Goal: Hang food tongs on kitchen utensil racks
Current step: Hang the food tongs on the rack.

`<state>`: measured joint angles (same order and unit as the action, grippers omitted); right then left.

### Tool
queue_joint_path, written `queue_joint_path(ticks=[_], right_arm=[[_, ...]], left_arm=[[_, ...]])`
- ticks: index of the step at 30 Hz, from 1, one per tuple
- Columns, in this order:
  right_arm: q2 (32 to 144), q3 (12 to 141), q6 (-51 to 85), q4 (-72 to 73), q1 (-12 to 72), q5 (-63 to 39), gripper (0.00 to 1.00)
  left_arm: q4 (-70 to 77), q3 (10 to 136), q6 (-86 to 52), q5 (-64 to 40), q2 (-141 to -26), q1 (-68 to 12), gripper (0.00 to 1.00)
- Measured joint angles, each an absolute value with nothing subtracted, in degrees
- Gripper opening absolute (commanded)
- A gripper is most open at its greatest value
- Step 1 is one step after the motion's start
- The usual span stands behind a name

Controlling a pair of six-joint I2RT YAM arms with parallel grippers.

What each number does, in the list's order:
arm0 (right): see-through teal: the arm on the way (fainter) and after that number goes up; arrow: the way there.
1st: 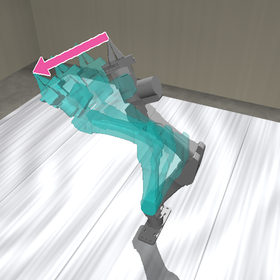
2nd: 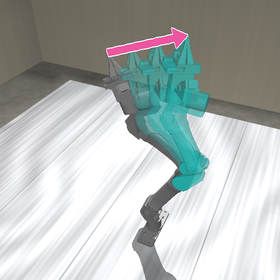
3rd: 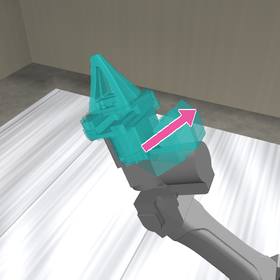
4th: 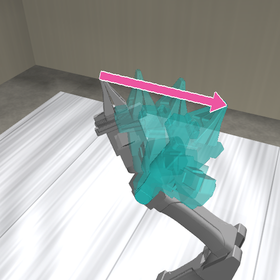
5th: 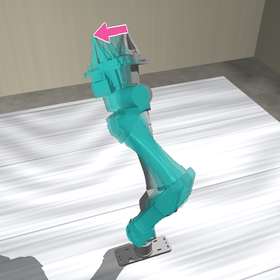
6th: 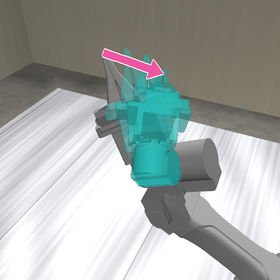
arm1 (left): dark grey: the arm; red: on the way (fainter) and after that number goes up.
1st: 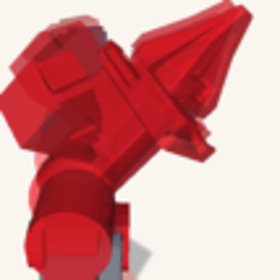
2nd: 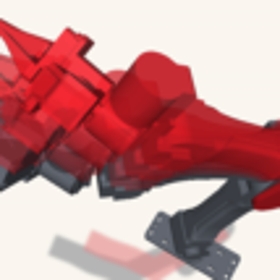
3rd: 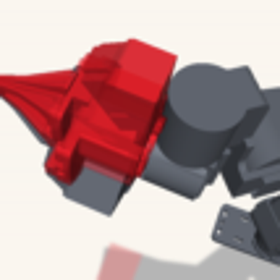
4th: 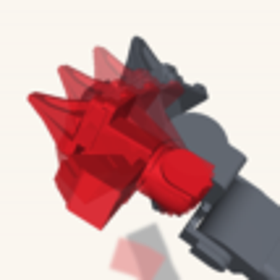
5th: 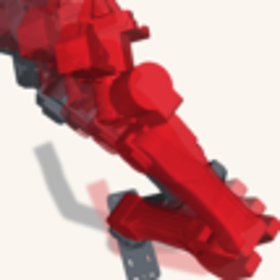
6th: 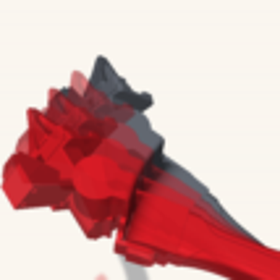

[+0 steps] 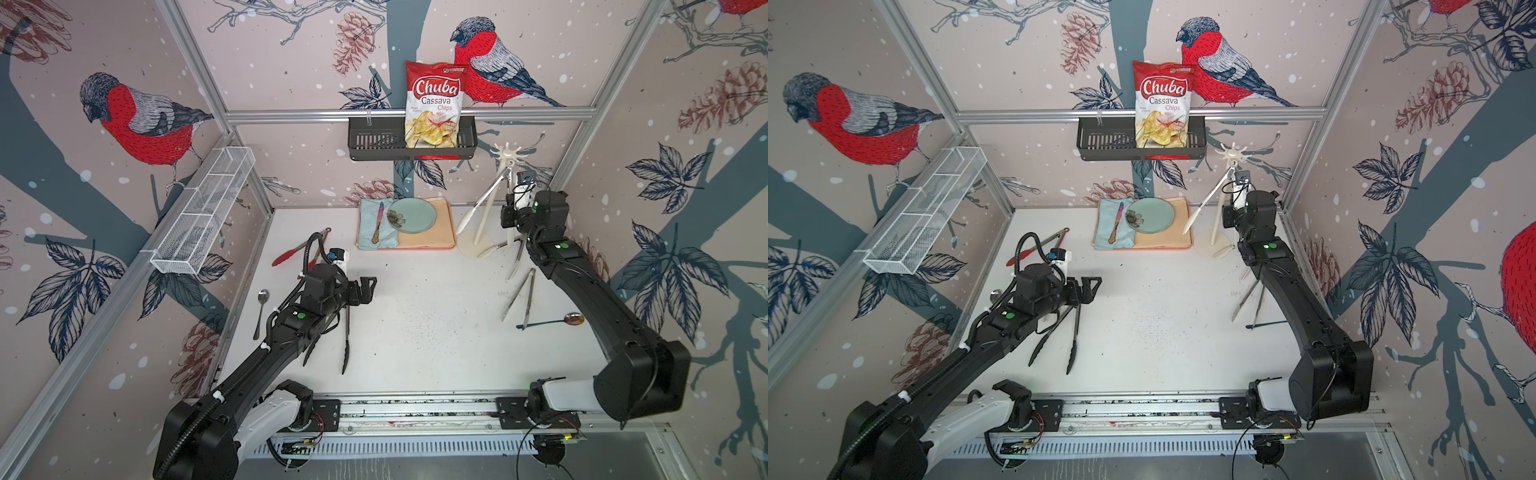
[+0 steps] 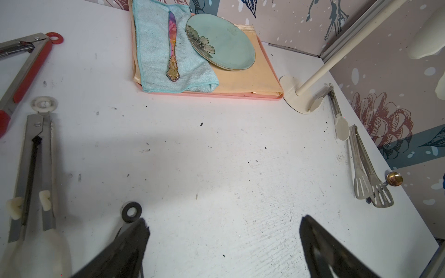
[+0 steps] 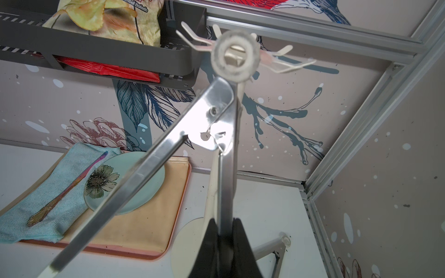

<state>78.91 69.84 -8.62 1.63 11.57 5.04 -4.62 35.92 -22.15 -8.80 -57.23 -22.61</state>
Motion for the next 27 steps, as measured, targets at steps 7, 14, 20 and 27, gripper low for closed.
queue_joint_path(ticks=[7,14,20,27], right_arm=[[80.5,71.1,-8.6,1.0,11.3,4.1,0.0],[81.4,71.3,-8.6,1.2,11.3,4.0,0.0],[81.7,71.3,-8.4,1.5,11.2,4.0,0.13],[81.6,70.4,-7.1,1.0,11.0,4.0,0.26]], left_arm=[[-4.6,35.9,-22.2,-8.6,-57.5,-22.6,0.97],[-4.6,35.9,-22.2,-8.3,-57.6,-22.6,0.97],[-4.6,35.9,-22.2,-8.0,-57.6,-22.6,0.97],[-4.6,35.9,-22.2,-7.4,-57.6,-22.6,0.97]])
